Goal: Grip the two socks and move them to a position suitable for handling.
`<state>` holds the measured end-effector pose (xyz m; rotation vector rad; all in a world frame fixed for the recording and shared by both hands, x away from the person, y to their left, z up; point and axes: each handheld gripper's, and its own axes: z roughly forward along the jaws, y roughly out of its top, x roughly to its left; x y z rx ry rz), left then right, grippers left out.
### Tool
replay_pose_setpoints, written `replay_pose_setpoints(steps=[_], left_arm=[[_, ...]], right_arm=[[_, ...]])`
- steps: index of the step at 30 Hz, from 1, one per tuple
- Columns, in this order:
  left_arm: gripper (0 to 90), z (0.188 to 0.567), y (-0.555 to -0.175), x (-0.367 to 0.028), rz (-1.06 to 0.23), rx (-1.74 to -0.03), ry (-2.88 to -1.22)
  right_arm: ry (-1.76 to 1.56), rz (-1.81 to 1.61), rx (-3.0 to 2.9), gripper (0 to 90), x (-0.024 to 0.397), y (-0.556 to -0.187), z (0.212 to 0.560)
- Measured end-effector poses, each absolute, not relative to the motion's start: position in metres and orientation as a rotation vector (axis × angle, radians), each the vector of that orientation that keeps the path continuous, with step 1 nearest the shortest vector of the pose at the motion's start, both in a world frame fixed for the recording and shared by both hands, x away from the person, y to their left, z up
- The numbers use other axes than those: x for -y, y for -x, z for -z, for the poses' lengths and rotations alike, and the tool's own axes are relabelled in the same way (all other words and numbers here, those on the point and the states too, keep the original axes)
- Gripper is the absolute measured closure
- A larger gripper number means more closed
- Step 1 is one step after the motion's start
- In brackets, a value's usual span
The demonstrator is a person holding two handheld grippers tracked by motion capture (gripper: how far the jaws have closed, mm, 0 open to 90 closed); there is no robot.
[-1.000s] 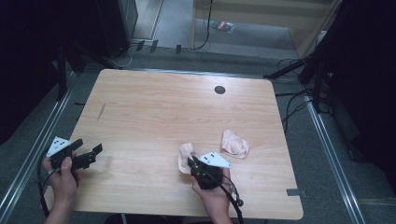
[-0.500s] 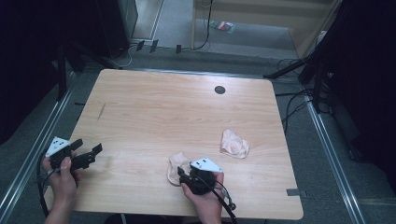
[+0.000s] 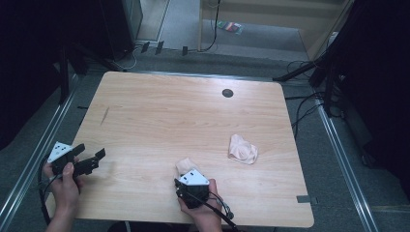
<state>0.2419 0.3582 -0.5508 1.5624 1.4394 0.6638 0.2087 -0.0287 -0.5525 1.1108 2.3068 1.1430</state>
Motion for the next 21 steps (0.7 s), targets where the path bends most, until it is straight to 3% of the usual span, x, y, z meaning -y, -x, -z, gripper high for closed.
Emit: replay_pose_setpoints(steps=[3, 11, 21], left_arm=[[14.0, 0.548, -0.241, -0.356, -0.684, -1.433, -1.575], [13.9, 0.535, -0.238, -0.325, -0.582, -1.349, -1.589], [14.1, 0.525, -0.228, -0.23, -0.425, -1.183, -1.744]], right_arm=[[-1.132, -1.149, -2.288, 87.1, 0.03, -0.209, 0.553], [-1.18, -1.23, -2.242, 88.4, 0.037, -0.21, 0.542], [-1.274, -1.336, -2.196, 88.3, 0.048, -0.215, 0.533]])
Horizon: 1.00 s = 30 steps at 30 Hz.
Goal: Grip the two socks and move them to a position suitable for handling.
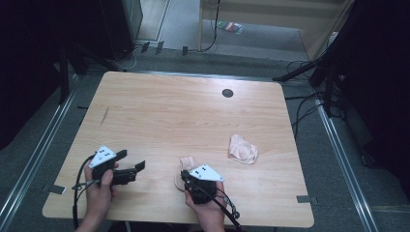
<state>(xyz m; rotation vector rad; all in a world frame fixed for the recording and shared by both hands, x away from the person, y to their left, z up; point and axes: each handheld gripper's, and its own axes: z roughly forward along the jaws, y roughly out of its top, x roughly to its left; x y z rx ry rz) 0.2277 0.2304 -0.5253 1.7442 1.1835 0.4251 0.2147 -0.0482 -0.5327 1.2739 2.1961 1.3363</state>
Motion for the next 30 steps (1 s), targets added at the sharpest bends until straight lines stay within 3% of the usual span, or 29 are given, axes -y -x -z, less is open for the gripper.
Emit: replay_pose_setpoints(steps=[7, 17, 25, 30], left_arm=[[15.3, 0.528, -0.219, -0.182, -0.312, -1.08, -1.823], [42.8, 0.542, -0.22, -0.144, -0.213, -1.007, -1.955], [62.2, 0.551, -0.222, -0.128, -0.26, -1.03, -2.037], [90.0, 0.551, -0.222, -0.125, -0.289, -1.038, -2.056]], right_arm=[[-1.322, -1.397, -2.167, 88.1, 0.057, -0.218, 0.53], [-1.396, -1.464, -2.158, 88.1, 0.064, -0.222, 0.528], [-1.42, -1.492, -2.145, 88.1, 0.068, -0.221, 0.525], [-1.421, -1.497, -2.135, 88.1, 0.071, -0.222, 0.524]])
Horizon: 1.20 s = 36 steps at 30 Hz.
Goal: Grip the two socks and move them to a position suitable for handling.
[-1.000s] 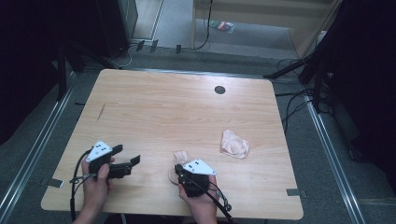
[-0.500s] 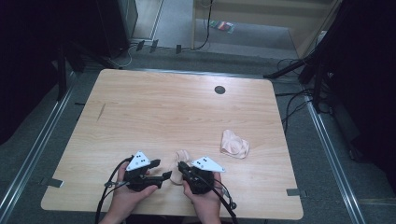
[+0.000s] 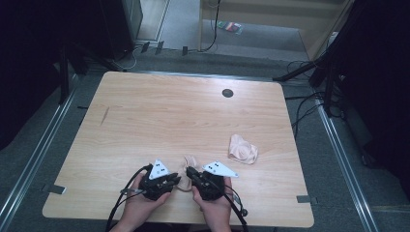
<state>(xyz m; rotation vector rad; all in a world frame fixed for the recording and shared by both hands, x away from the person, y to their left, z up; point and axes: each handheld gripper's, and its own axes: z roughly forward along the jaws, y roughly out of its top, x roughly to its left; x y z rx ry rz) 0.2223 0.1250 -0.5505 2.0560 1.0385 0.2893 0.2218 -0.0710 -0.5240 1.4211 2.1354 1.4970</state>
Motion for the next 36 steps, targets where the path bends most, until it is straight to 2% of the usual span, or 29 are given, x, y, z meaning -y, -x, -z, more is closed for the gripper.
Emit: replay_pose_setpoints(steps=[7, 17, 23, 28, 29, 30, 32, 33, 34, 36], left_arm=[[90.0, 0.54, -0.223, -0.142, -0.309, -0.968, -2.063], [90.0, 0.519, -0.229, -0.206, -0.323, -0.988, -2.071], [90.0, 0.523, -0.229, -0.212, -0.347, -0.983, -2.136], [90.0, 0.532, -0.231, -0.208, -0.274, -0.97, -2.097], [90.0, 0.537, -0.232, -0.207, -0.202, -0.959, -2.083], [89.3, 0.539, -0.231, -0.207, -0.218, -0.974, -2.068], [78.1, 0.539, -0.231, -0.208, -0.209, -0.986, -2.052], [78.1, 0.538, -0.231, -0.209, -0.21, -0.989, -2.026], [68.0, 0.535, -0.23, -0.212, -0.229, -1.007, -1.976], [68.6, 0.531, -0.227, -0.215, -0.254, -1.007, -1.926]], right_arm=[[-1.414, -1.49, -2.068, 88.1, 0.084, -0.224, 0.516], [-1.534, -1.412, -2.046, 89.5, 0.124, -0.225, 0.514], [-1.537, -1.35, -2.101, 90.0, 0.13, -0.218, 0.521], [-1.546, -1.289, -2.128, 89.5, 0.127, -0.221, 0.534], [-1.539, -1.288, -2.143, 89.1, 0.126, -0.221, 0.536], [-1.537, -1.287, -2.141, 88.3, 0.125, -0.221, 0.536], [-1.538, -1.3, -2.142, 85.6, 0.125, -0.221, 0.536], [-1.54, -1.316, -2.144, 79.1, 0.126, -0.222, 0.537], [-1.549, -1.302, -2.105, 70.5, 0.128, -0.223, 0.536], [-1.546, -1.315, -2.078, 67.4, 0.131, -0.223, 0.535]])
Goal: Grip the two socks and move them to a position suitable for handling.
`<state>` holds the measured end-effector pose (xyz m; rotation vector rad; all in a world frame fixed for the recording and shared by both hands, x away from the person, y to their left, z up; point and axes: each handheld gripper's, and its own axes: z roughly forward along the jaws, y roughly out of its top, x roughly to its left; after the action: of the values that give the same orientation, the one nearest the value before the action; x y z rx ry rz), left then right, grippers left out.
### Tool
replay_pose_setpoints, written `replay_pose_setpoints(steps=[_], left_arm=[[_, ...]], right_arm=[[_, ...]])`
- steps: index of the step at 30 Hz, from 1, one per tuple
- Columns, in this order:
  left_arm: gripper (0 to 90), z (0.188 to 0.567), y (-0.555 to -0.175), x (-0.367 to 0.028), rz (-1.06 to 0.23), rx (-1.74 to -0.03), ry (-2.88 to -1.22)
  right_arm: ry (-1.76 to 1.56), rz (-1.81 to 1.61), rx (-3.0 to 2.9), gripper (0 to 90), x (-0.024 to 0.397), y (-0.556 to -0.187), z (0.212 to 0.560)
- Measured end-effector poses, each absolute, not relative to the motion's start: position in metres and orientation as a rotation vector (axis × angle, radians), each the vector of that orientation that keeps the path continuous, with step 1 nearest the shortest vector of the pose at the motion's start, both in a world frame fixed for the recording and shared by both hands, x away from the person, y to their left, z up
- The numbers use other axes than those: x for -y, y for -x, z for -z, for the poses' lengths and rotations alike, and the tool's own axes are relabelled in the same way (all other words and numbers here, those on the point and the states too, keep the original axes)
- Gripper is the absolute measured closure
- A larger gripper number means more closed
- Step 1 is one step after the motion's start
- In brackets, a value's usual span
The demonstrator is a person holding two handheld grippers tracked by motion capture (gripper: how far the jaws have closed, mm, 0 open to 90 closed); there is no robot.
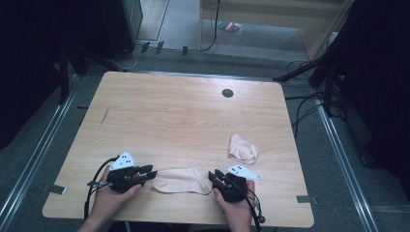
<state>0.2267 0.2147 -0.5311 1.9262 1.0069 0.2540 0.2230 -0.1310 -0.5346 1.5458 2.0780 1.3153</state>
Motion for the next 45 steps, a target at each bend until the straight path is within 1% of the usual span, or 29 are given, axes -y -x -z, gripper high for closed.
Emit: replay_pose_setpoints(steps=[1, 2, 3, 4, 6, 8, 10, 13, 16, 18, 19, 21, 23, 24, 27, 28, 31, 33, 34, 35, 39, 40, 41, 42, 43, 44, 45], left_arm=[[72.0, 0.531, -0.227, -0.215, -0.254, -1.007, -1.926], [72.0, 0.528, -0.224, -0.216, -0.264, -0.997, -1.899], [80.1, 0.524, -0.219, -0.214, -0.264, -0.945, -1.878], [82.8, 0.522, -0.217, -0.211, -0.262, -0.92, -1.878], [84.7, 0.523, -0.216, -0.204, -0.252, -0.896, -1.92], [84.3, 0.526, -0.217, -0.2, -0.251, -0.906, -1.946], [84.4, 0.54, -0.224, -0.193, -0.214, -0.959, -1.993], [84.0, 0.547, -0.228, -0.191, -0.189, -0.995, -2.023], [80.5, 0.552, -0.231, -0.191, -0.187, -1.04, -2.017], [80.8, 0.551, -0.231, -0.191, -0.243, -1.062, -2.02], [80.8, 0.551, -0.231, -0.191, -0.259, -1.062, -2.028], [81.8, 0.552, -0.233, -0.194, -0.242, -1.075, -2.012], [82.2, 0.552, -0.235, -0.2, -0.189, -1.086, -1.997], [82.8, 0.552, -0.235, -0.2, -0.189, -1.086, -1.997], [84.8, 0.552, -0.238, -0.206, -0.119, -1.072, -2.001], [86.9, 0.553, -0.238, -0.209, -0.089, -1.064, -2.002], [88.5, 0.553, -0.236, -0.21, -0.095, -1.045, -2.015], [90.0, 0.552, -0.23, -0.205, -0.201, -1.035, -2.038], [90.0, 0.552, -0.23, -0.205, -0.201, -1.035, -2.038], [90.0, 0.552, -0.229, -0.202, -0.23, -1.029, -2.044], [90.0, 0.553, -0.229, -0.203, -0.203, -1.038, -2.03], [89.8, 0.553, -0.229, -0.203, -0.203, -1.038, -2.03], [86.7, 0.553, -0.229, -0.204, -0.182, -1.026, -2.022], [82.4, 0.553, -0.229, -0.205, -0.178, -1.018, -2.017], [77.4, 0.552, -0.229, -0.206, -0.177, -1.007, -2.007], [71.6, 0.551, -0.229, -0.208, -0.174, -0.993, -1.98], [66.0, 0.551, -0.229, -0.208, -0.174, -0.993, -1.98]], right_arm=[[-1.546, -1.315, -2.078, 67.4, 0.131, -0.223, 0.535], [-1.525, -1.319, -2.053, 67.7, 0.132, -0.223, 0.533], [-1.468, -1.323, -2.043, 74.0, 0.13, -0.22, 0.53], [-1.45, -1.328, -2.062, 76.9, 0.128, -0.219, 0.53], [-1.392, -1.337, -2.133, 82.7, 0.12, -0.219, 0.532], [-1.361, -1.315, -2.187, 85.4, 0.111, -0.22, 0.537], [-1.367, -1.299, -2.227, 85.5, 0.105, -0.223, 0.542], [-1.366, -1.254, -2.263, 85.5, 0.102, -0.226, 0.547], [-1.386, -1.217, -2.268, 86.3, 0.102, -0.227, 0.551], [-1.402, -1.206, -2.254, 90.0, 0.104, -0.228, 0.551], [-1.402, -1.206, -2.254, 90.0, 0.104, -0.228, 0.551], [-1.429, -1.215, -2.242, 90.0, 0.106, -0.228, 0.552], [-1.427, -1.196, -2.237, 90.0, 0.106, -0.227, 0.551], [-1.427, -1.196, -2.237, 90.0, 0.106, -0.227, 0.551], [-1.443, -1.194, -2.242, 90.0, 0.108, -0.228, 0.551], [-1.453, -1.193, -2.244, 90.0, 0.11, -0.228, 0.55], [-1.47, -1.195, -2.247, 90.0, 0.112, -0.226, 0.55], [-1.466, -1.183, -2.253, 90.0, 0.111, -0.223, 0.549], [-1.466, -1.183, -2.253, 90.0, 0.111, -0.223, 0.549], [-1.47, -1.184, -2.257, 90.0, 0.111, -0.224, 0.549], [-1.46, -1.188, -2.261, 90.0, 0.112, -0.224, 0.549], [-1.46, -1.188, -2.261, 90.0, 0.112, -0.224, 0.549], [-1.461, -1.188, -2.26, 90.0, 0.111, -0.224, 0.549], [-1.46, -1.193, -2.26, 89.1, 0.111, -0.224, 0.549], [-1.459, -1.209, -2.258, 84.8, 0.112, -0.224, 0.548], [-1.445, -1.236, -2.25, 82.4, 0.113, -0.224, 0.546], [-1.445, -1.236, -2.25, 82.4, 0.113, -0.224, 0.546]])
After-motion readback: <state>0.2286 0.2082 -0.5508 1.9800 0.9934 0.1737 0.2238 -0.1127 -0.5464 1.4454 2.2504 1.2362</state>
